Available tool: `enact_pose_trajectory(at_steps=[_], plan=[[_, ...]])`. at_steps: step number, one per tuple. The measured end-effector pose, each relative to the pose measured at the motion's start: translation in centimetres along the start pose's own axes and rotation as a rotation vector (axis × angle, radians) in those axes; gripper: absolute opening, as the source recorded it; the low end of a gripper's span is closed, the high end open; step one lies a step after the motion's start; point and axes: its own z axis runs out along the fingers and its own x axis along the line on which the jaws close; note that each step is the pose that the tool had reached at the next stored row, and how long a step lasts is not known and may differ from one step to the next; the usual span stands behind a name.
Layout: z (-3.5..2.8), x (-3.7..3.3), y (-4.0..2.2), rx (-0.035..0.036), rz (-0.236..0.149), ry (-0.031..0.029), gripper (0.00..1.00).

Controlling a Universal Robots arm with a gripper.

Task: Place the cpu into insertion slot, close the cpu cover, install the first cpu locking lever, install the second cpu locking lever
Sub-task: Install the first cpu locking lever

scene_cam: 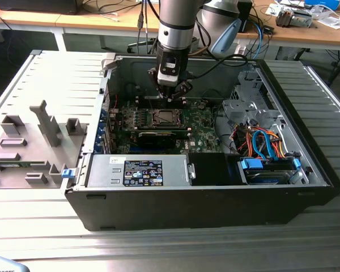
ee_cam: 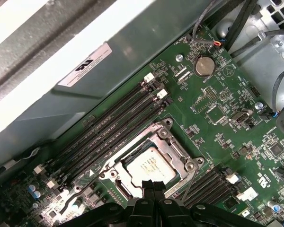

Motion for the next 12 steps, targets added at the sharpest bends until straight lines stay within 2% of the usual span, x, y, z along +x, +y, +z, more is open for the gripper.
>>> enact_pose_trajectory(at_steps=[12], plan=[[0.0,0.0,0.0,-0.0001,-0.01,-0.0007,0.11]])
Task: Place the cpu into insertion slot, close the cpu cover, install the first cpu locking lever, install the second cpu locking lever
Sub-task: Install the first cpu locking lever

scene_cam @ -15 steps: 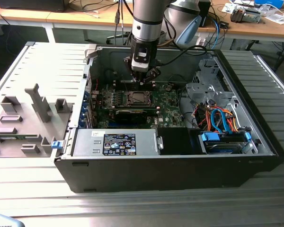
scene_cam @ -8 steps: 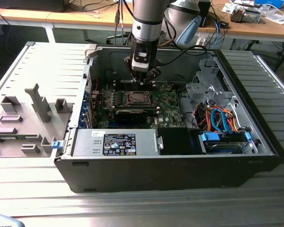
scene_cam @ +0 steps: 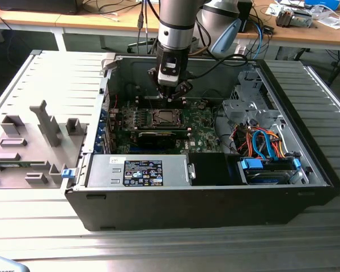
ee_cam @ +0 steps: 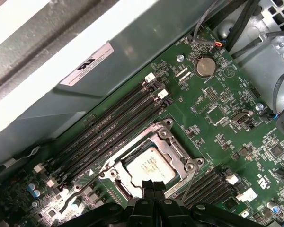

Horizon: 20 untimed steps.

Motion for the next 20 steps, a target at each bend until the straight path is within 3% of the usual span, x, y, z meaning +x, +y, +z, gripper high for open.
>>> enact_pose_trajectory(at_steps=[20], plan=[[0.0,0.0,0.0,0.0,-0.017,-0.0012,0.11]])
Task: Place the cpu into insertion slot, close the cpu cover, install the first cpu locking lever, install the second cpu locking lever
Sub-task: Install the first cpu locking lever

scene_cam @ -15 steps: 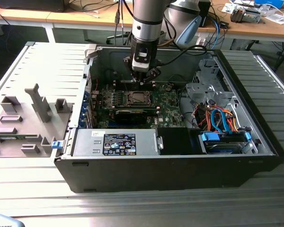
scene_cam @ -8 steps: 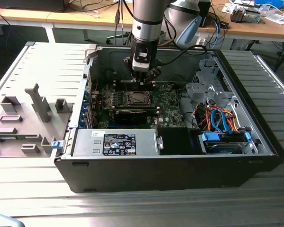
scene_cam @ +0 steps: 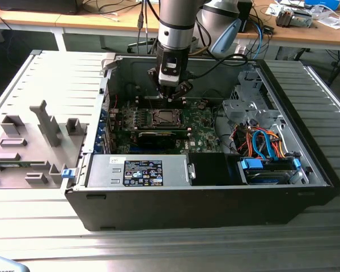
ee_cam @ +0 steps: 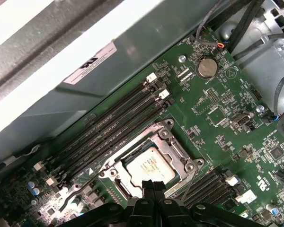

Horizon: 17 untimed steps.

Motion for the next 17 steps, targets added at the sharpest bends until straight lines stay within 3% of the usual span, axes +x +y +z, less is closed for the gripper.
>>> enact_pose_trajectory(at_steps=[17], plan=[[0.0,0.0,0.0,0.0,-0.014,-0.001,0.11]])
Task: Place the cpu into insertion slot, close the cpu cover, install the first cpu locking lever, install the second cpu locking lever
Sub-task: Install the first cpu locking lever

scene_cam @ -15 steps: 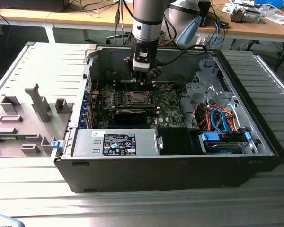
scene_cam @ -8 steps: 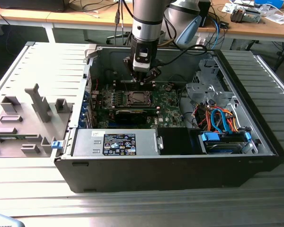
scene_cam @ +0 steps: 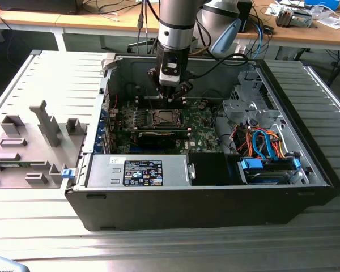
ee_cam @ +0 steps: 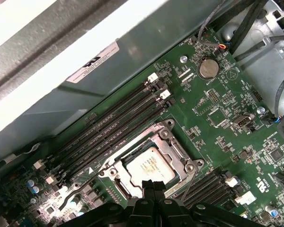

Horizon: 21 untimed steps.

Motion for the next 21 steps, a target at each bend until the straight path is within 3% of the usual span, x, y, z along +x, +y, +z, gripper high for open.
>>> enact_pose_trajectory(at_steps=[21], plan=[[0.0,0.0,0.0,0.0,-0.012,-0.0009,0.11]])
